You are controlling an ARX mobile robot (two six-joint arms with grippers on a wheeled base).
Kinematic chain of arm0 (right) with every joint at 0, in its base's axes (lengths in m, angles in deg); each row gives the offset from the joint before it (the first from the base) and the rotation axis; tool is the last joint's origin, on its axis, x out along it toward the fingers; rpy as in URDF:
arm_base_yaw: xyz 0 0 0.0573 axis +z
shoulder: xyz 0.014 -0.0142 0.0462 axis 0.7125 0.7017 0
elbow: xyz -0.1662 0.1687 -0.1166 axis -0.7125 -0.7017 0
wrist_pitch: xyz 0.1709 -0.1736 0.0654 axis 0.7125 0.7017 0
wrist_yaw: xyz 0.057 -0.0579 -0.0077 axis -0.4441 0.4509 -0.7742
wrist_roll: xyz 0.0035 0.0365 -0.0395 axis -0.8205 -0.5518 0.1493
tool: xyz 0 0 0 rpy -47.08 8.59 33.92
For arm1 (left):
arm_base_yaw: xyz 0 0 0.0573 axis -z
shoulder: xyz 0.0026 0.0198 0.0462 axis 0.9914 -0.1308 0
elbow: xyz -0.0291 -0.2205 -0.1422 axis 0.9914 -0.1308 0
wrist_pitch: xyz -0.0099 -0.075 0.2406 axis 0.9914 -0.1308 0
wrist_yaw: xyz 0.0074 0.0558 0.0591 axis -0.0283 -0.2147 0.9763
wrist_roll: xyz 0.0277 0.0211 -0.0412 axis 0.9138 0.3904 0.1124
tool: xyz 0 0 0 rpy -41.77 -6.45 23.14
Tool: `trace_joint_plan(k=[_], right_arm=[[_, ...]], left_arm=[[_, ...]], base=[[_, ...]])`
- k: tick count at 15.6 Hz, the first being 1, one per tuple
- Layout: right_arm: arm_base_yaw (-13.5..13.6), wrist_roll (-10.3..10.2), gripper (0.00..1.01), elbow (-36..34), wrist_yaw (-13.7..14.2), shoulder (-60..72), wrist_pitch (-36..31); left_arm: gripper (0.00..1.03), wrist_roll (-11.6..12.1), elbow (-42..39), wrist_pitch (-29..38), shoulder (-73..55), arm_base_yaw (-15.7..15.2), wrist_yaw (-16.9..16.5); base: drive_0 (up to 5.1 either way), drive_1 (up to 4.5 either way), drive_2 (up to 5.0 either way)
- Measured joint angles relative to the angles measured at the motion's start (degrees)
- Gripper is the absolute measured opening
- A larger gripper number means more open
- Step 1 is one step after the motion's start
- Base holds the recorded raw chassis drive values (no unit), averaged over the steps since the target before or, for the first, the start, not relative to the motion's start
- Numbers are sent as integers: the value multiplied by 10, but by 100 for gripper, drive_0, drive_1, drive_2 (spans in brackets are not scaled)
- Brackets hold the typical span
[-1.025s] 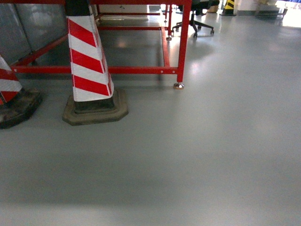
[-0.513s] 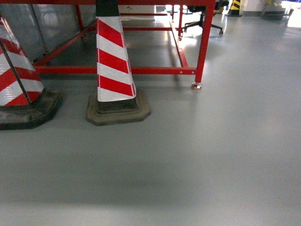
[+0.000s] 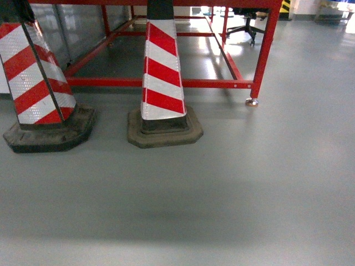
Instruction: Pick capacitor and pack into box
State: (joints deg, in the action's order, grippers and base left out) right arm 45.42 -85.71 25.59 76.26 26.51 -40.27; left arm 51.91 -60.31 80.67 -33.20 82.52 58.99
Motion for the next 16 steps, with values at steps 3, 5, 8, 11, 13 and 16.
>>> trace_joint_plan(k=[3, 5, 8, 11, 13, 16], right_arm=[[0, 0, 98, 0, -1, 0, -2], [0, 0, 98, 0, -1, 0, 0], [0, 0, 98, 0, -1, 0, 0], [0, 0, 98, 0, -1, 0, 1], [0, 0, 98, 0, -1, 0, 1], [0, 0, 98, 0, 0, 0, -2]], left_arm=[[43, 0, 0, 1, 0, 0, -1], [43, 0, 0, 1, 0, 0, -1], [43, 0, 0, 1, 0, 0, -1], [43, 0, 0, 1, 0, 0, -1], [43, 0, 0, 1, 0, 0, -1], [43, 0, 0, 2, 0, 0, -2]], base=[[-504, 242, 242], [-504, 242, 242], [-504, 242, 242], [-504, 242, 242], [-504, 242, 242], [16, 434, -403]])
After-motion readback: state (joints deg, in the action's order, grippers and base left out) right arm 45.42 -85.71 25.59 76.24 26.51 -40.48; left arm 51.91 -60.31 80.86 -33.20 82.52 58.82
